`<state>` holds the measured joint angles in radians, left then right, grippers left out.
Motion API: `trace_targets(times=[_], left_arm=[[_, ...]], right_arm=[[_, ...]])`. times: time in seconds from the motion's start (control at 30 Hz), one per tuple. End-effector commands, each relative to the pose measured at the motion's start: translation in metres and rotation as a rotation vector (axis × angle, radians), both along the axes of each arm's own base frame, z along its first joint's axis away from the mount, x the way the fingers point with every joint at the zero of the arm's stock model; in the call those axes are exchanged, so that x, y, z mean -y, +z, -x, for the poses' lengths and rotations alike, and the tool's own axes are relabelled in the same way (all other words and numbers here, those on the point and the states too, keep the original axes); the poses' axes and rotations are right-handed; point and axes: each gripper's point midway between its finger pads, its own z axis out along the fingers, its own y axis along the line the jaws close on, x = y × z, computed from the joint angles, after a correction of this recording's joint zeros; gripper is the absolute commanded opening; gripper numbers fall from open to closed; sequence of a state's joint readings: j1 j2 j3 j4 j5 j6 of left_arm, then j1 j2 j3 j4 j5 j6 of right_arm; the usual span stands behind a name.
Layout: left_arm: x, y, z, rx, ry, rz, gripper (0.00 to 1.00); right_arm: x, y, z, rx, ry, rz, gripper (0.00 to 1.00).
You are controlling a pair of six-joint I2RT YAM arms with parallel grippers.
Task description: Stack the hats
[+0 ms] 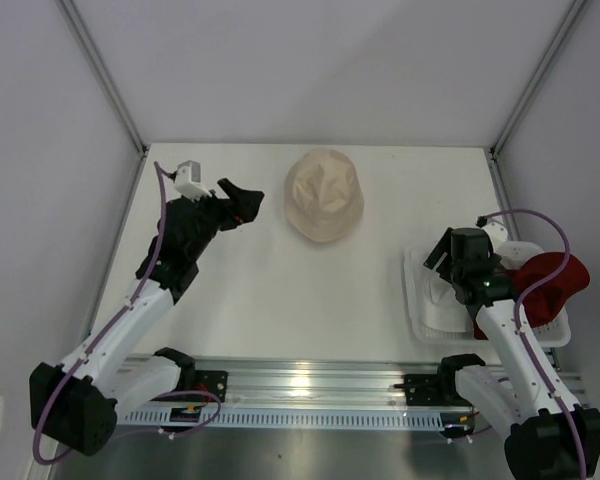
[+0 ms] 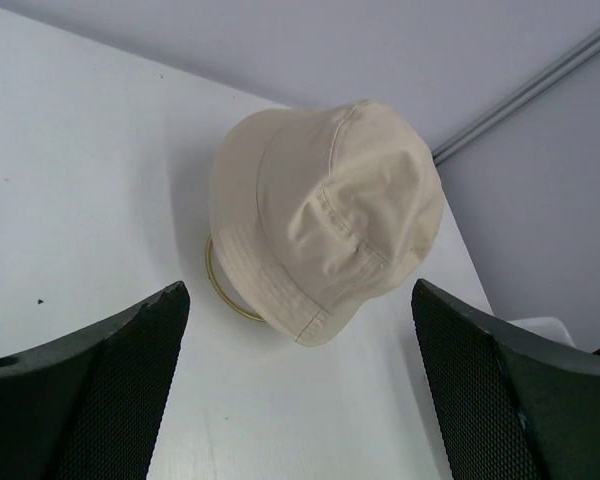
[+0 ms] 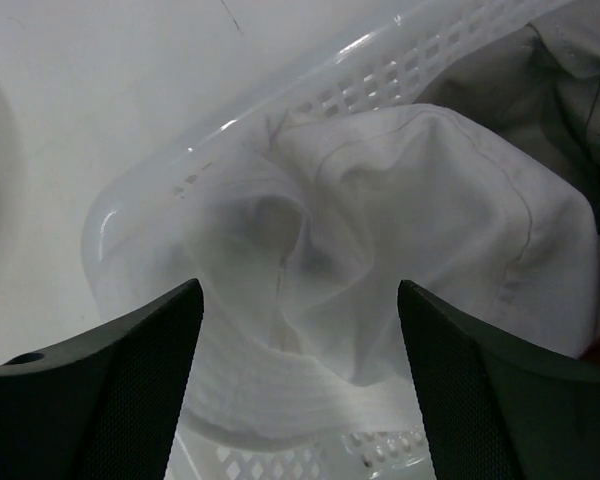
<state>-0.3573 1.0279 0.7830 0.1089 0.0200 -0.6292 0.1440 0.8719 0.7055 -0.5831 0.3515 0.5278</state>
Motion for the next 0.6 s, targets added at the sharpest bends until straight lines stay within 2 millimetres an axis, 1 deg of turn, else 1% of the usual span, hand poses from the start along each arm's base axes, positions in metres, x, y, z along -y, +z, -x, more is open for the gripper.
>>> trace_targets(times=[0.0,0.1,0.13,0.17,0.23,0.27,0.3,0.33,0.4,0.43,0.53,0.57], left_arm=[[-0.017,0.003,0.012,0.044,0.051,-0.047,0.95],[-0.018,0.010,0.018,0.071,0.044,-0.038,0.96],[-0.018,0.012,0.019,0.078,0.041,-0.035,0.96],[-0.017,0.013,0.020,0.081,0.036,-0.032,0.96],[-0.015,0.014,0.019,0.086,0.024,-0.025,0.96],[-0.013,0.013,0.019,0.087,0.016,-0.024,0.96],[-0.009,0.012,0.019,0.083,-0.007,-0.023,0.96],[-0.007,0.012,0.019,0.082,-0.015,-0.024,0.96],[-0.006,0.011,0.019,0.079,-0.023,-0.028,0.96],[-0.006,0.010,0.017,0.075,-0.020,-0.031,0.96],[-0.004,0.010,0.016,0.072,-0.029,-0.034,0.96],[-0.003,0.011,0.016,0.074,-0.033,-0.035,0.96]], right_arm=[[0.006,0.003,-0.015,0.100,-0.043,0.009,0.81],[0.012,-0.002,-0.018,0.100,-0.057,0.047,0.66],[0.016,-0.003,-0.019,0.100,-0.068,0.063,0.59],[0.020,-0.002,-0.022,0.112,-0.085,0.084,0.57],[0.024,-0.005,-0.024,0.106,-0.087,0.118,0.52],[0.026,-0.003,-0.027,0.124,-0.094,0.129,0.49],[0.028,-0.004,-0.029,0.116,-0.088,0.150,0.46],[0.028,-0.002,-0.032,0.126,-0.086,0.156,0.38],[0.030,0.000,-0.034,0.122,-0.081,0.174,0.30],[0.030,0.001,-0.036,0.117,-0.072,0.182,0.18],[0.027,0.004,-0.036,0.105,-0.044,0.182,0.00],[0.022,0.010,-0.038,0.114,-0.024,0.165,0.00]])
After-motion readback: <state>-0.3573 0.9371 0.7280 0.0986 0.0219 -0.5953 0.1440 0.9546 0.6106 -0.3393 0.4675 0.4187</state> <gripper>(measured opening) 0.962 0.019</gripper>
